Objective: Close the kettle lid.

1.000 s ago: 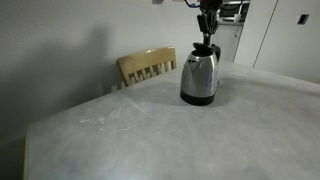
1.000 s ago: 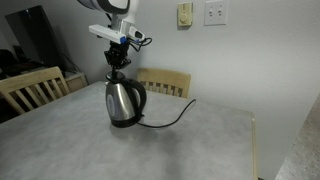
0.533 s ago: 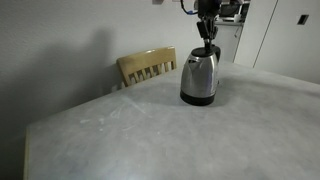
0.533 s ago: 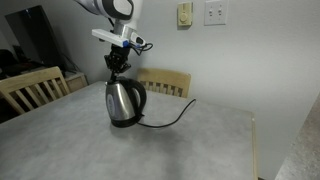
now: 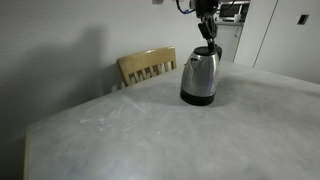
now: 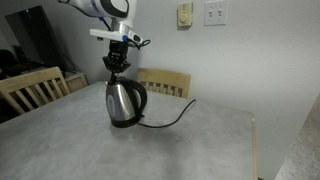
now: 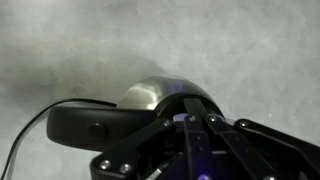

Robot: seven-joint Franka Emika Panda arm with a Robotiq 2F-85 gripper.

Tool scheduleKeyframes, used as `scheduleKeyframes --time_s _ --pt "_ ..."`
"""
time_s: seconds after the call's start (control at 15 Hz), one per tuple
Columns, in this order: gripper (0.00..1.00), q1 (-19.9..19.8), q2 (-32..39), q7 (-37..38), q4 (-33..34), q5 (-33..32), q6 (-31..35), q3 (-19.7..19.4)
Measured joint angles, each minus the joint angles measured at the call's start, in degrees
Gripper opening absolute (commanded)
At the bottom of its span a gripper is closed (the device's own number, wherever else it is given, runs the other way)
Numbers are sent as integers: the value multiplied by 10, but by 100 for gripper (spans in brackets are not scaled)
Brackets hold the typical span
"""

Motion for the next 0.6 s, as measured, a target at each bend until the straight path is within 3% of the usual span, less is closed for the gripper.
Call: scheduleKeyframes --time_s 0.27,0.6 --pt "0 15 3 -38 7 -40 -4 1" --pt "0 16 3 -98 10 -44 -4 8"
